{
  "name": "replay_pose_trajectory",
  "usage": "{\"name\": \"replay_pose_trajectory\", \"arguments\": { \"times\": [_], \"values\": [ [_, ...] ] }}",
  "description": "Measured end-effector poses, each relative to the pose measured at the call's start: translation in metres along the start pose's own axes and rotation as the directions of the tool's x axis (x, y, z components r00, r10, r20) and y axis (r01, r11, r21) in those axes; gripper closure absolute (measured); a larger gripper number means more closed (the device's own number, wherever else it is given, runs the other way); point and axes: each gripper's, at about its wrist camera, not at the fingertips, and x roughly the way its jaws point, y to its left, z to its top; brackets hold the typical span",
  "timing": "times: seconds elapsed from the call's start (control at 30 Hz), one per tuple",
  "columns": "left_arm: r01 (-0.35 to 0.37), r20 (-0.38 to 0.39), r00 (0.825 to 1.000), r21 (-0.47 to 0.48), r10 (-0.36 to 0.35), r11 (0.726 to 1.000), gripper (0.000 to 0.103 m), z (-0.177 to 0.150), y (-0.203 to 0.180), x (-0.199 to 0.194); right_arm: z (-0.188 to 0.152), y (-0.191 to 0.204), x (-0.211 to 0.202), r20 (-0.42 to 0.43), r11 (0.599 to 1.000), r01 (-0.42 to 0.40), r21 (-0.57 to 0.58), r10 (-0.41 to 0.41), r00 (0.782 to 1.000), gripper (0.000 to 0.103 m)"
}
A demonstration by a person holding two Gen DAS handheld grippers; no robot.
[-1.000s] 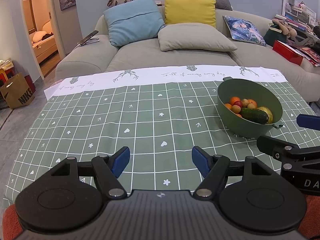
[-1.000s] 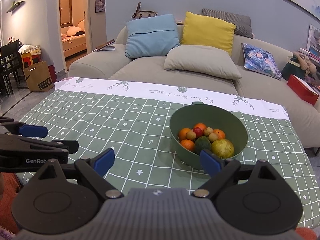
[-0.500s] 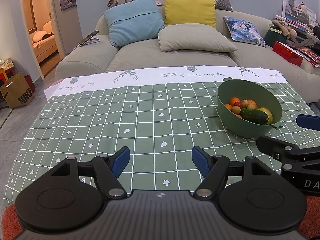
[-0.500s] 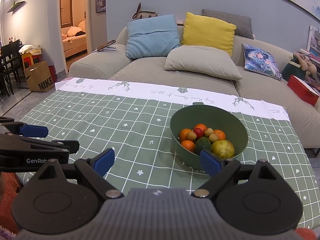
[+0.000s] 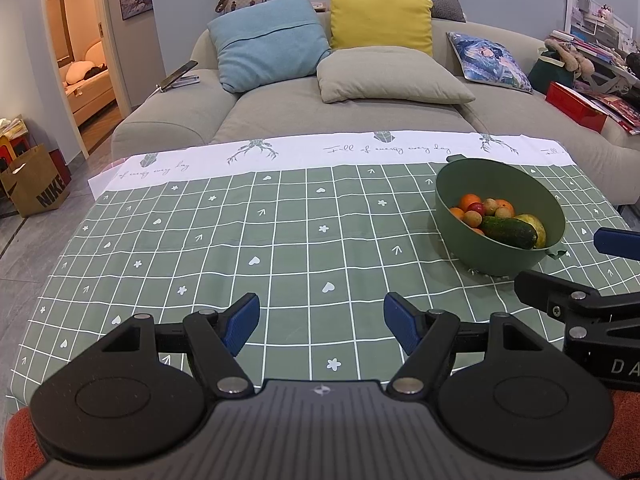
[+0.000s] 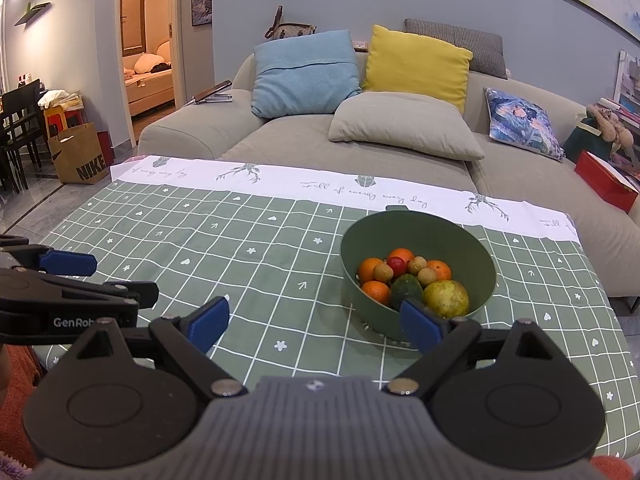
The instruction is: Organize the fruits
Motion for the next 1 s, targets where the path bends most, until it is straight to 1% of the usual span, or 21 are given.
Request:
{"name": "replay_pose_trajectory", "arguments": {
  "times": [0.53, 1.0],
  "values": [
    [0.002, -0.001, 1.0, -0.003, -0.002, 1.0, 0.02, -0.0004, 0.0007, -0.0004, 0.0005, -0.001, 0.0, -0.007, 1.0, -0.001, 0.005, 0.001, 1.0, 0.014],
    [0.006, 0.025, 1.0, -0.007, -0.006, 1.0, 0.02, -0.0005, 0.0008, -0.0049, 0.0003, -0.0009, 0.0008, -0.011, 1.0, -0.003, 0.005, 0.003, 1.0, 0.014]
  ]
}}
